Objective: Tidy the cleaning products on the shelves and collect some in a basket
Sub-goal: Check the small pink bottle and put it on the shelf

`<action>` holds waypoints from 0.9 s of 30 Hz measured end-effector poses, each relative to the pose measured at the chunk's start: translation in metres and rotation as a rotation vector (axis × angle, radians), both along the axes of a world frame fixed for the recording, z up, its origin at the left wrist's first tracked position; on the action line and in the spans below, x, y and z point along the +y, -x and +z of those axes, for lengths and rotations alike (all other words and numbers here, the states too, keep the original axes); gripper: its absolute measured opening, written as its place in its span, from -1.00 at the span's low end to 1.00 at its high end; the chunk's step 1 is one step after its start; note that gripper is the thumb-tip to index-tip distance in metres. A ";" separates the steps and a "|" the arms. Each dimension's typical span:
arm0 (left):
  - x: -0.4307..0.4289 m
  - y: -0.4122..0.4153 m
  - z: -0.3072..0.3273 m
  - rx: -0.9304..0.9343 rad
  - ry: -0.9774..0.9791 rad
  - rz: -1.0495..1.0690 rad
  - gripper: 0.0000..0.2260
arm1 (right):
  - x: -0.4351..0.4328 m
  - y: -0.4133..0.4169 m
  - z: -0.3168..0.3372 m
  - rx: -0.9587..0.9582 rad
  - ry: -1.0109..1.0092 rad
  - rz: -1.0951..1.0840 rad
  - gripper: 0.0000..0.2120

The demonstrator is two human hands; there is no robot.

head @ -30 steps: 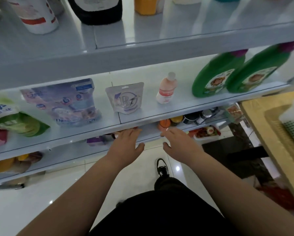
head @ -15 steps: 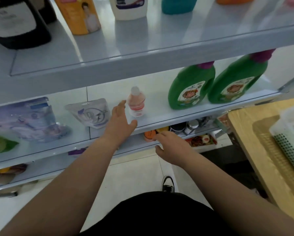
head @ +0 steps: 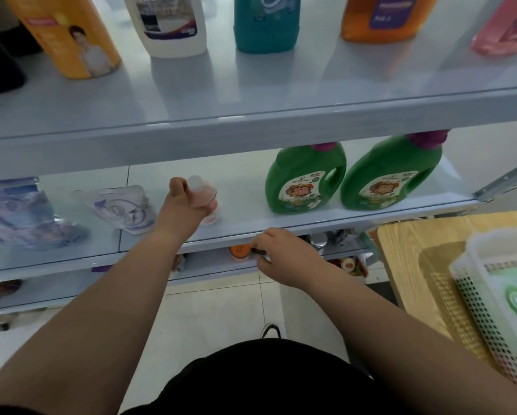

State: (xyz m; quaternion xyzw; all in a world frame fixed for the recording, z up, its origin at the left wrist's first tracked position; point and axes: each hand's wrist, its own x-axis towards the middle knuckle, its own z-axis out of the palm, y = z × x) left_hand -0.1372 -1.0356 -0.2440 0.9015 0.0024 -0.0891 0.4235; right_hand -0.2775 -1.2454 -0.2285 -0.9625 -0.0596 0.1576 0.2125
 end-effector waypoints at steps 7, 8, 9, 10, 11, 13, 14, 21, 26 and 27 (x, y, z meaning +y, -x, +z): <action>0.005 0.058 0.011 0.020 0.123 -0.048 -0.49 | 0.004 0.000 -0.001 0.054 -0.256 -0.213 -0.65; 0.006 0.066 0.012 0.048 0.174 -0.058 -0.51 | 0.008 0.001 0.000 0.068 -0.335 -0.264 -0.62; 0.008 0.073 0.013 0.074 0.227 -0.068 -0.54 | 0.012 0.003 0.002 0.088 -0.422 -0.311 -0.58; 0.008 0.080 0.015 0.100 0.280 -0.075 -0.57 | 0.017 0.005 0.004 0.119 -0.513 -0.351 -0.56; 0.010 0.085 0.017 0.122 0.329 -0.084 -0.61 | 0.024 0.008 0.006 0.158 -0.599 -0.384 -0.54; 0.011 0.094 0.024 0.154 0.403 -0.095 -0.68 | 0.039 0.016 0.011 0.237 -0.750 -0.437 -0.52; 0.012 0.098 0.028 0.160 0.426 -0.093 -0.70 | 0.047 0.021 0.013 0.264 -0.840 -0.468 -0.53; 0.043 0.127 0.049 0.110 0.599 -0.055 -0.81 | 0.092 0.046 0.028 0.250 -1.303 -0.678 -0.67; 0.060 0.157 0.038 0.080 0.530 -0.079 -0.79 | 0.110 0.065 0.029 0.171 -1.350 -0.782 -0.73; 0.063 0.163 0.035 0.100 0.538 -0.094 -0.79 | 0.114 0.067 0.029 0.162 -1.369 -0.803 -0.72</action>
